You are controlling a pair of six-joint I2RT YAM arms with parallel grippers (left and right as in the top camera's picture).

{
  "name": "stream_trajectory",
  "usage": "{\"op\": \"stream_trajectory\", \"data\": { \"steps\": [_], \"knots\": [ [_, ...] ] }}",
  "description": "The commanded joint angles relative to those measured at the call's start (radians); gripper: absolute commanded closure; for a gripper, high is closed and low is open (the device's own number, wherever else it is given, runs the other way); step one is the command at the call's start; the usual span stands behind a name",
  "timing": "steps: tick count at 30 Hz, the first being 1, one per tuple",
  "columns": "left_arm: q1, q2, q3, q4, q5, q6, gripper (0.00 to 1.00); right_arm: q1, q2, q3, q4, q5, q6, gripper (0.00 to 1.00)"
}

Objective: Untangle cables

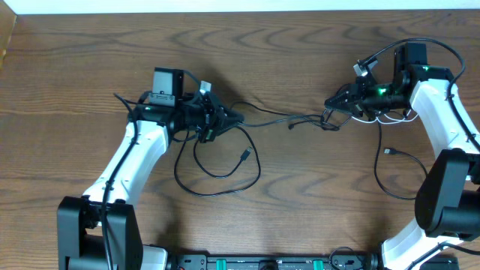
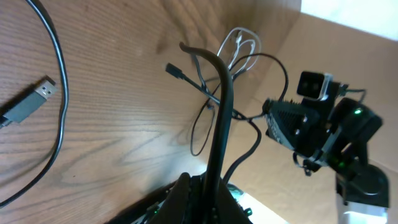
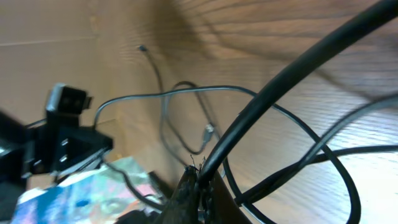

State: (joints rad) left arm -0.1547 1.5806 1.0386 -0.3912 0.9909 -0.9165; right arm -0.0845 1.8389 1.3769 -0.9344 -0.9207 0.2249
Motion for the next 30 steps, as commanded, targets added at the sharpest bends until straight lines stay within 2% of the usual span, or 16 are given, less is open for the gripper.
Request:
{"op": "stream_trajectory", "data": {
  "steps": [1, 5, 6, 8, 10, 11, 12, 17, 21, 24, 26, 30],
  "knots": [
    [-0.028, 0.002, 0.005, -0.005, -0.053, 0.023, 0.93, 0.013, -0.018, -0.002, 0.003, 0.101, -0.016, 0.99],
    [-0.051, 0.002, 0.005, -0.005, -0.095, 0.022, 0.93, 0.034, -0.018, -0.002, 0.012, 0.160, -0.017, 0.98],
    [-0.055, 0.002, 0.005, -0.005, -0.095, 0.022, 0.93, 0.042, -0.018, -0.002, 0.015, 0.169, -0.017, 0.93],
    [-0.055, 0.002, 0.005, -0.006, -0.095, 0.022, 0.93, 0.056, -0.018, -0.002, 0.018, 0.190, -0.019, 0.59],
    [-0.054, 0.002, 0.005, -0.009, -0.095, 0.022, 0.93, 0.067, -0.018, -0.002, 0.018, 0.204, -0.040, 0.19],
    [-0.055, 0.002, 0.005, -0.009, -0.095, 0.022, 0.93, 0.069, -0.018, -0.002, 0.012, 0.211, -0.051, 0.12],
    [-0.055, 0.002, 0.005, -0.009, -0.095, 0.022, 0.93, 0.067, -0.018, -0.002, 0.004, 0.220, -0.062, 0.10],
    [-0.054, 0.002, 0.005, -0.012, -0.096, 0.022, 0.93, 0.060, -0.018, 0.000, -0.048, 0.230, -0.112, 0.03],
    [-0.054, 0.002, 0.005, -0.012, -0.107, 0.022, 0.93, 0.042, -0.018, 0.002, -0.073, 0.230, -0.115, 0.02],
    [-0.055, 0.002, 0.005, -0.012, -0.106, 0.022, 0.93, 0.009, -0.018, 0.003, -0.081, 0.229, -0.066, 0.02],
    [-0.055, 0.002, 0.005, -0.013, -0.106, 0.022, 0.93, -0.016, -0.018, 0.003, -0.101, 0.230, -0.061, 0.07],
    [-0.053, 0.002, 0.005, -0.011, -0.108, -0.013, 0.93, -0.037, -0.018, 0.002, -0.204, 0.277, -0.103, 0.44]
  ]
}}
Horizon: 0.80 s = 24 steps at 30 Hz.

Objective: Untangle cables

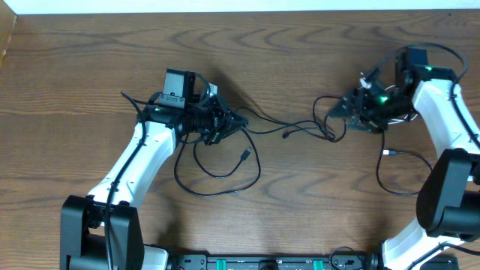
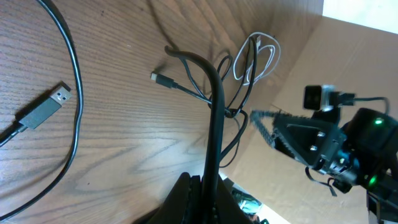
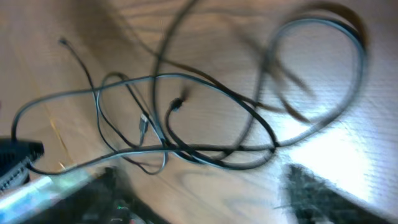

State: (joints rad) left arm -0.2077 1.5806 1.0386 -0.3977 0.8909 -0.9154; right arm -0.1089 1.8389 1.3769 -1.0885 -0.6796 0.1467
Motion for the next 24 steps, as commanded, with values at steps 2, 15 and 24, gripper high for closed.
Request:
{"op": "stream_trajectory", "data": {
  "steps": [2, 15, 24],
  "knots": [
    [0.000, 0.002, 0.005, -0.005, -0.032, -0.056, 0.93, -0.011, -0.018, -0.003, -0.087, 0.049, -0.024, 0.44],
    [-0.002, 0.002, 0.005, -0.006, -0.069, -0.092, 0.93, 0.006, -0.018, -0.187, 0.018, 0.041, 0.586, 0.34],
    [-0.002, 0.002, 0.005, -0.006, -0.069, -0.092, 0.93, 0.005, -0.018, -0.237, 0.182, -0.038, 0.850, 0.34]
  ]
}}
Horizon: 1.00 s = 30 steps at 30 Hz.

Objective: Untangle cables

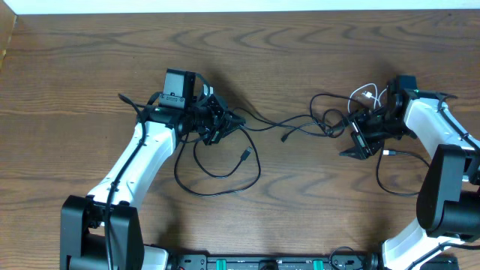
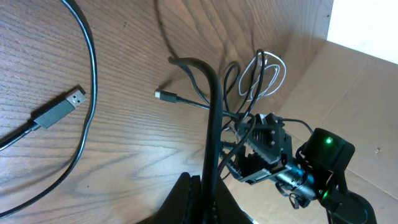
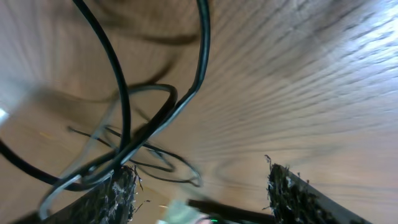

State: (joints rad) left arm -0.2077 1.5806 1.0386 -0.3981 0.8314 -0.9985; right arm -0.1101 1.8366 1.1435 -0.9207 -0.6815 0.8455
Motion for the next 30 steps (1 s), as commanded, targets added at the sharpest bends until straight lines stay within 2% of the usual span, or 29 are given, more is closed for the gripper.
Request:
{"op": "stream_trajectory", "data": {
  "steps": [1, 6, 14, 22, 26, 28, 30],
  "knots": [
    [-0.002, 0.002, 0.005, -0.005, -0.010, -0.009, 0.93, 0.007, -0.015, -0.004, 0.024, -0.036, 0.176, 0.34],
    [-0.002, 0.002, 0.005, -0.005, -0.010, -0.008, 0.92, 0.007, -0.015, -0.006, 0.074, -0.055, 0.220, 0.39],
    [-0.002, 0.002, 0.005, -0.005, -0.010, -0.008, 0.93, 0.007, -0.015, -0.006, 0.124, -0.087, 0.275, 0.40],
    [-0.002, 0.002, 0.005, -0.005, -0.010, -0.008, 0.93, 0.061, -0.015, -0.007, 0.199, 0.002, 0.364, 0.43],
    [-0.002, 0.002, 0.005, -0.005, -0.010, -0.008, 0.92, 0.088, -0.015, -0.007, 0.237, 0.016, 0.401, 0.51],
    [-0.002, 0.002, 0.005, -0.005, -0.010, -0.008, 0.93, 0.097, -0.015, -0.007, 0.240, 0.065, 0.416, 0.59],
    [-0.002, 0.002, 0.005, -0.006, -0.010, -0.008, 0.93, 0.098, -0.015, -0.007, 0.240, 0.131, 0.414, 0.76]
  ]
}}
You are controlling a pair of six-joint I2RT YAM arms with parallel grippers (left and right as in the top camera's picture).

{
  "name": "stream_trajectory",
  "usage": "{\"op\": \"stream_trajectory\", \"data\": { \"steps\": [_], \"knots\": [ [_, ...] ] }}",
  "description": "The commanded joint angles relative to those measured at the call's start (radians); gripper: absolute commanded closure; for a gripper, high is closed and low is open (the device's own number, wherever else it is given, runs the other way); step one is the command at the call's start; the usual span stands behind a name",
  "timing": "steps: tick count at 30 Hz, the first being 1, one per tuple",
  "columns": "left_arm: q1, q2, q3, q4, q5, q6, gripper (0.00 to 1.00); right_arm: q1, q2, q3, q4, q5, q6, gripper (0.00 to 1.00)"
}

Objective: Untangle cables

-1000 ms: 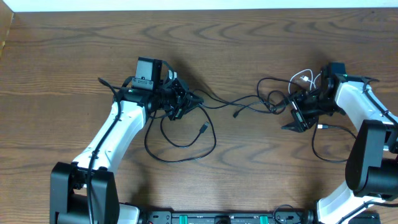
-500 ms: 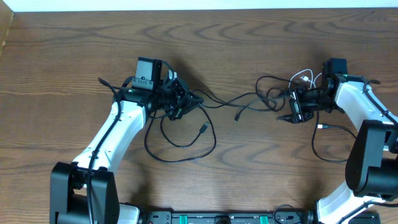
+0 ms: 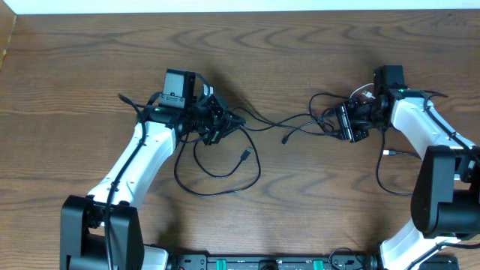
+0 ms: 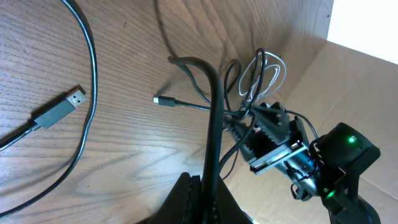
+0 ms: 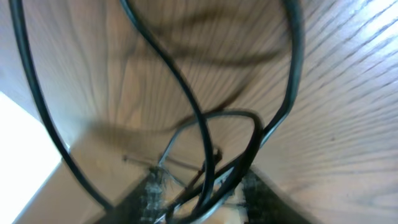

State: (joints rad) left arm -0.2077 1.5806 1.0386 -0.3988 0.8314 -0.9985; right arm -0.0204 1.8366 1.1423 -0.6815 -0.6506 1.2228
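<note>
A black cable (image 4: 214, 112) runs from my left gripper (image 4: 200, 186), which is shut on it, toward a knot of thin black cables (image 3: 328, 120) at the right. In the overhead view the left gripper (image 3: 225, 121) stands left of centre. My right gripper (image 3: 343, 121) sits at the knot's right side. Seen from its wrist, the right gripper (image 5: 202, 196) is open, with black cable strands (image 5: 273, 124) passing between its fingers (image 5: 152, 190). A white cable (image 3: 365, 94) loops behind the knot. A small plug (image 3: 286, 138) lies loose mid-table.
A black cable loop (image 3: 217, 176) ending in a USB plug (image 3: 245, 155) lies in front of the left gripper. Another black cable (image 3: 394, 184) with a plug (image 3: 388, 152) lies front right. A cardboard wall (image 4: 348, 93) shows beyond the right arm.
My right gripper has moved from the front right of the knot up and left onto it. Its fingers stand closer together, with cable strands between them. The left gripper has not moved.
At first both grippers were shut on cable, which was stretched between them. Then the right gripper had let go and stood open, the cables lying slack. It was then in front of the knot, and now it straddles the knot's strands.
</note>
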Motion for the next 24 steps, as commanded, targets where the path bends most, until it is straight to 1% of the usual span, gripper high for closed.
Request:
{"op": "stream_trajectory", "data": {
  "steps": [1, 2, 4, 7, 9, 10, 11, 13, 15, 18, 24],
  "knots": [
    [-0.002, 0.002, 0.005, -0.005, -0.010, -0.008, 0.93, 0.009, -0.015, -0.006, -0.002, 0.128, 0.026, 0.87],
    [-0.001, 0.002, 0.005, -0.005, -0.010, -0.006, 0.93, 0.008, -0.015, -0.006, -0.002, 0.148, 0.000, 0.99],
    [-0.001, 0.002, 0.005, -0.005, -0.010, -0.004, 0.93, 0.004, -0.015, -0.006, -0.002, 0.152, -0.075, 0.99],
    [-0.001, 0.002, 0.005, -0.004, -0.018, 0.012, 0.93, 0.000, -0.015, -0.005, 0.000, 0.150, -0.226, 0.99],
    [-0.001, 0.002, 0.005, -0.005, -0.041, 0.030, 0.92, -0.001, -0.015, -0.003, 0.003, 0.109, -0.345, 0.99],
    [-0.001, 0.002, 0.005, -0.005, -0.047, 0.042, 0.89, -0.002, -0.017, 0.000, 0.006, 0.080, -0.398, 0.99],
    [-0.001, 0.002, 0.005, -0.005, -0.053, 0.049, 0.74, -0.002, -0.021, 0.005, 0.008, 0.056, -0.446, 0.99],
    [-0.001, 0.002, 0.005, -0.004, -0.060, 0.071, 0.49, -0.001, -0.040, 0.018, 0.007, 0.027, -0.546, 0.99],
    [-0.001, 0.002, 0.005, -0.004, -0.060, 0.095, 0.35, 0.002, -0.069, 0.038, -0.023, 0.009, -0.616, 0.99],
    [-0.002, 0.002, 0.005, -0.004, -0.058, 0.108, 0.26, 0.011, -0.122, 0.089, -0.081, 0.009, -0.712, 0.99],
    [-0.015, 0.002, 0.005, 0.006, -0.028, 0.103, 0.26, 0.041, -0.228, 0.169, -0.160, -0.044, -0.852, 0.99]
  ]
}}
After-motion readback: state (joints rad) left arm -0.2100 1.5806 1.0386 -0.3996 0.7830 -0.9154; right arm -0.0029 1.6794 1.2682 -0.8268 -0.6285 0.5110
